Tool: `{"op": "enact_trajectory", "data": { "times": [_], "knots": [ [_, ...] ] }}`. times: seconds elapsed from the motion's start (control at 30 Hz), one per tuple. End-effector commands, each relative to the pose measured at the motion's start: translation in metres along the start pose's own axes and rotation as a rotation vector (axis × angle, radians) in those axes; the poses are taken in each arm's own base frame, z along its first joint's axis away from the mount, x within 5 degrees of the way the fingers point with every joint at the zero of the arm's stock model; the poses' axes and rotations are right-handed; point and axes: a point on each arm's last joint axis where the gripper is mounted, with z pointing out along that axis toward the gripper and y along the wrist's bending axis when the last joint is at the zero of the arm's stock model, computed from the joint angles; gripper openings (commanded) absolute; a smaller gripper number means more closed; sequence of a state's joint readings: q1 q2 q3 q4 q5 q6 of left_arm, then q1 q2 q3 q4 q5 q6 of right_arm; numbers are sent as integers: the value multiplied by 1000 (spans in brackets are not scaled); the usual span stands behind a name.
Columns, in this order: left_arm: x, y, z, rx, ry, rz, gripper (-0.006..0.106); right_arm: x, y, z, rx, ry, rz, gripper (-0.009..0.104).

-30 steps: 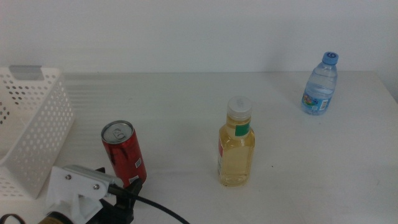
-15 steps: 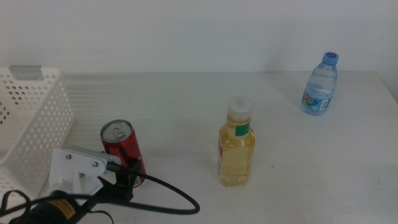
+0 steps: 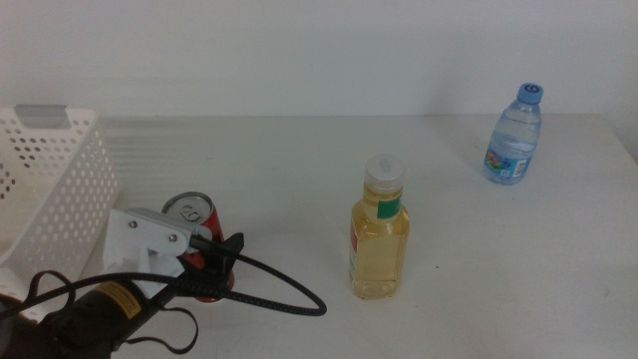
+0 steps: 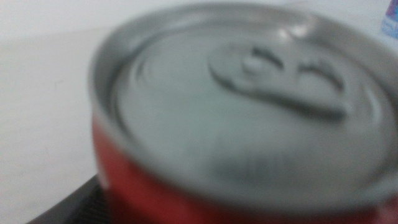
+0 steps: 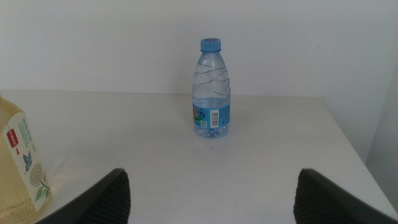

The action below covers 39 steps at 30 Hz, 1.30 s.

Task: Use arms to grab the bottles and put them into the dustbin to the left of the table.

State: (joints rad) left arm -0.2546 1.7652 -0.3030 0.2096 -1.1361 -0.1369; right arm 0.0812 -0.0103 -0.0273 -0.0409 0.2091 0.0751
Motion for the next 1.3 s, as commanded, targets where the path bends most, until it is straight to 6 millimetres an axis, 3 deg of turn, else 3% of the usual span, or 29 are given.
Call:
{"op": "enact_trajectory", "data": {
  "times": [0.0,0.2,0.33,0.53,0.57,0.67,0.93,1.27],
  "knots": [
    [-30,-2,2,25,-232,11,90,-16,0,-5,1,-131,-19,73],
    [-29,0,9,23,-227,16,82,-16,0,-5,1,-131,-19,73],
    [-21,1,13,27,-198,7,67,-16,0,-5,1,-131,-19,73],
    [-19,1,14,27,-197,2,31,-16,0,-5,1,-131,-19,73],
    [-19,-1,14,49,-193,-9,7,-16,0,-5,1,-131,-19,73],
    [-19,-1,14,47,-194,-13,-5,-16,0,-5,1,-131,-19,73],
    [-40,-4,1,33,-169,-4,-5,-16,0,-5,1,-131,-19,73],
    [-81,-6,-22,-8,-184,40,-5,-16,0,-5,1,-131,-19,73]
  ]
}}
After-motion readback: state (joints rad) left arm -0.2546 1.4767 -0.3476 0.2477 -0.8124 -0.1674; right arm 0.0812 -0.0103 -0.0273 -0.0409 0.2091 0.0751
